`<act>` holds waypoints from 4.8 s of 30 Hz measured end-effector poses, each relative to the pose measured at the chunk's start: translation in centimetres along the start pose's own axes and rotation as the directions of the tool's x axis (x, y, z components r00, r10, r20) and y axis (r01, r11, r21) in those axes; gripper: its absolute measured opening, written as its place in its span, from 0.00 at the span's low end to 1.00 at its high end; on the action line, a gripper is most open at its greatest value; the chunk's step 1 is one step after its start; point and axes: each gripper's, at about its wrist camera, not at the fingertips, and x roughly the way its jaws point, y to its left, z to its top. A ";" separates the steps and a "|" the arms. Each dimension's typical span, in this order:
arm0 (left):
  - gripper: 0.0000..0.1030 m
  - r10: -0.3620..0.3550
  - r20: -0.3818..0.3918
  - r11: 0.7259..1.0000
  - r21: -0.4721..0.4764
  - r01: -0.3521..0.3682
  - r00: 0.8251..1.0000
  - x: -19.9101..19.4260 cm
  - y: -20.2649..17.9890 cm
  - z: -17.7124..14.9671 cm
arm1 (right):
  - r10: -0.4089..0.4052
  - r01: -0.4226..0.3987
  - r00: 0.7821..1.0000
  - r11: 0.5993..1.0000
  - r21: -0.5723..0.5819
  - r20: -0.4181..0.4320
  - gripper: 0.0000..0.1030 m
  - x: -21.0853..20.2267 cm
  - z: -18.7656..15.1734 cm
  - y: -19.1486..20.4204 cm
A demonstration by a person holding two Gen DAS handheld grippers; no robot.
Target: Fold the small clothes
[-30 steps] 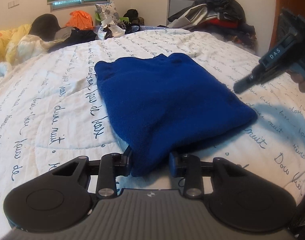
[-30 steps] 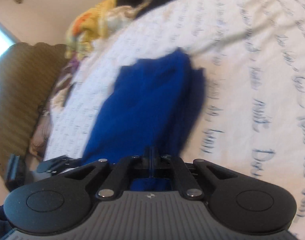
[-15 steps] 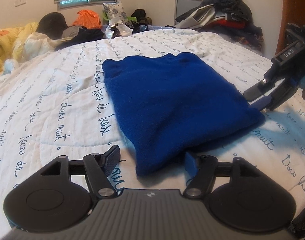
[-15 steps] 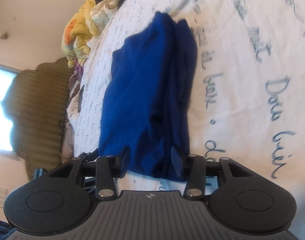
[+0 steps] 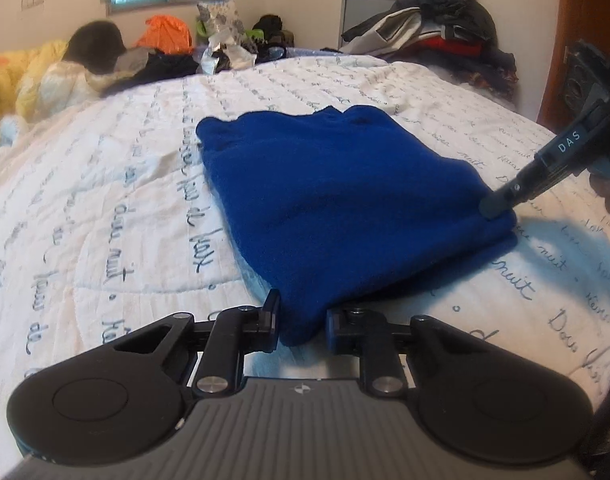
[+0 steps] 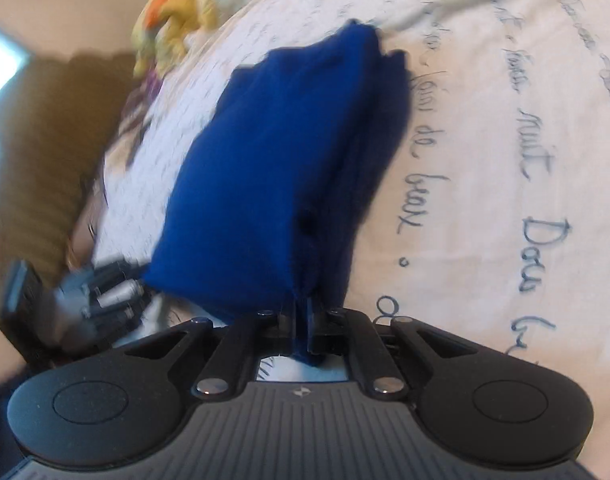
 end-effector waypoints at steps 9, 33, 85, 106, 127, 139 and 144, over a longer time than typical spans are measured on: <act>0.77 -0.391 -0.015 0.689 -0.667 0.282 0.920 1.4 9.5 0.8 | 0.002 -0.006 0.996 0.999 0.048 0.089 0.82 -0.2 2.6 0.1; 0.83 -0.182 -0.063 0.814 -0.570 0.115 0.981 11.0 12.1 12.1 | -0.038 0.017 0.977 0.994 0.104 0.209 0.96 3.5 10.2 -3.7; 0.71 0.105 0.060 0.988 -0.121 -0.097 0.993 13.0 1.7 11.9 | -0.060 0.069 0.971 0.997 -0.028 0.232 0.50 8.8 16.2 -0.1; 0.46 0.052 -0.042 0.979 -0.194 -0.059 0.998 1.4 1.0 4.1 | -0.328 0.388 0.905 0.897 -0.212 0.270 0.57 0.5 -2.6 5.0; 1.00 0.227 0.049 0.967 -0.127 -0.219 0.973 -0.2 -3.4 -2.6 | -0.515 0.615 0.743 0.777 -0.134 0.426 1.00 2.0 -12.5 10.0; 1.00 0.218 0.054 0.970 -0.120 -0.210 0.974 -0.2 -3.3 -2.8 | -0.510 0.622 0.721 0.775 -0.113 0.468 1.00 2.4 -11.6 9.6; 1.00 0.210 0.057 0.973 -0.112 -0.202 0.976 -0.3 -3.2 -2.8 | -0.510 0.621 0.719 0.776 -0.108 0.472 1.00 2.5 -11.5 9.6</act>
